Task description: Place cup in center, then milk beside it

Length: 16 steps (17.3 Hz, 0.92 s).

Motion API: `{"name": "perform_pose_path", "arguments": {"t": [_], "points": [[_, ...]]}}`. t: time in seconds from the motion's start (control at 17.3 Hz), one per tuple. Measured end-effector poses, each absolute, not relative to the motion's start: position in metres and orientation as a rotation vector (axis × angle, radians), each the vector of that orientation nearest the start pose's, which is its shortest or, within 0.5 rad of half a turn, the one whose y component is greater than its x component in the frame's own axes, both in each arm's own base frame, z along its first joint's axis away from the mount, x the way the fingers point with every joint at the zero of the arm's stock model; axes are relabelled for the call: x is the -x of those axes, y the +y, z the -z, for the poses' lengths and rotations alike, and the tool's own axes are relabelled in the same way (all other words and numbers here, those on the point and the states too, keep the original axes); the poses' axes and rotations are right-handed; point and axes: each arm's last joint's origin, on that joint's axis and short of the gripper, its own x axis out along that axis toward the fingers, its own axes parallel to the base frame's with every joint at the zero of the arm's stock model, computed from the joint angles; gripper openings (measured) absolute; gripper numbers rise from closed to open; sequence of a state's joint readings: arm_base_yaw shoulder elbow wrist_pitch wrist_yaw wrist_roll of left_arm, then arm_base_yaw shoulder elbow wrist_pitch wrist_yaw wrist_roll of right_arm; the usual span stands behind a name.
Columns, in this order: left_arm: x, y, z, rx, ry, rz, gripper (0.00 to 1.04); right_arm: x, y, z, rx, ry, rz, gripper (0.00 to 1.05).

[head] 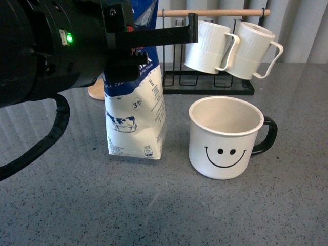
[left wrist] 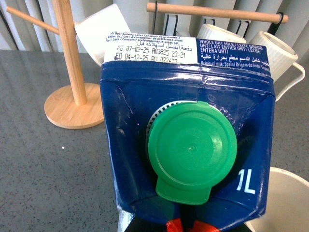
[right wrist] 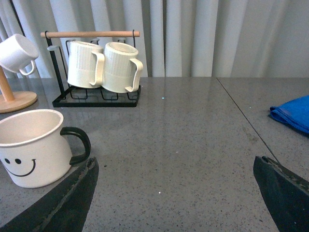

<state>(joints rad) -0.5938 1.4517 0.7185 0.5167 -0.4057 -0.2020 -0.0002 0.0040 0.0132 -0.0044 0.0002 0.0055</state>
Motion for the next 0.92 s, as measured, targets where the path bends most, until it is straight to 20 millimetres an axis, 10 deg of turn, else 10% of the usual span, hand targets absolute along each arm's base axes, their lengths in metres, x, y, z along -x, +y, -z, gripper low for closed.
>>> {"name": "perform_pose_path", "arguments": {"t": [0.92], "points": [[-0.265, -0.178, -0.209, 0.138, 0.222, 0.174, 0.04, -0.097, 0.0, -0.167, -0.006, -0.005, 0.0, 0.98]]}}
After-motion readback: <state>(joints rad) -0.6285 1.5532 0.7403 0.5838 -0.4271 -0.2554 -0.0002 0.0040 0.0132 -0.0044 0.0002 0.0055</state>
